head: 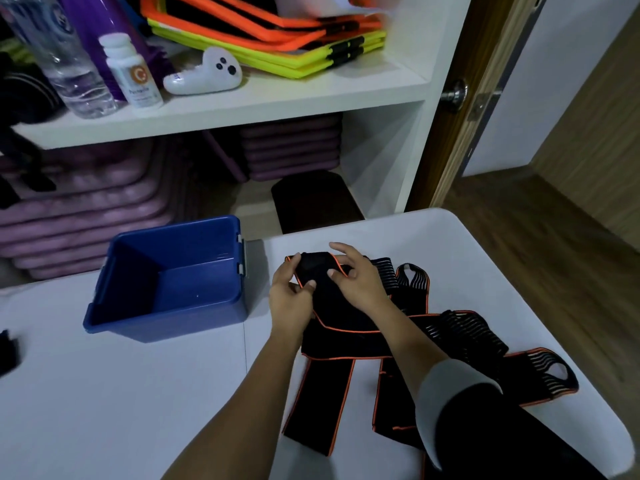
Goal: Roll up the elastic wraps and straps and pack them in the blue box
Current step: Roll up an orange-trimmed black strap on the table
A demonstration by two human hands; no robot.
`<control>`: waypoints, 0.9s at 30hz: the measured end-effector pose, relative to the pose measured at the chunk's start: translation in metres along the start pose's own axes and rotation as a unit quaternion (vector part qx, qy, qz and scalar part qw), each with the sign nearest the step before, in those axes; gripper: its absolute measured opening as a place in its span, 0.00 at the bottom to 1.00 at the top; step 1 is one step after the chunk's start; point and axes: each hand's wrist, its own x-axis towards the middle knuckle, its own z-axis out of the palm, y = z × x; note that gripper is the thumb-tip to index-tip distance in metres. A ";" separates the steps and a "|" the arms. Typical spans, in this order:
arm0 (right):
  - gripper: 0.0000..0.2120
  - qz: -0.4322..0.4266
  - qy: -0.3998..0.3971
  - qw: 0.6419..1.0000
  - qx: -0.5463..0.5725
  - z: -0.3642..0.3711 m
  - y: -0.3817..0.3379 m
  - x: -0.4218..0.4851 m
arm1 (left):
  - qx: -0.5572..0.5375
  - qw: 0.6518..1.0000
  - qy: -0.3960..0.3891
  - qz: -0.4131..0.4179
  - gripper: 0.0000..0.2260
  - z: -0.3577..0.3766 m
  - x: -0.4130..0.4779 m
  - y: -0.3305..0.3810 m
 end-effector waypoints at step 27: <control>0.21 -0.088 -0.172 0.978 0.081 0.134 -0.189 -0.080 | 0.031 0.987 0.118 0.109 0.17 -0.235 -0.048 0.074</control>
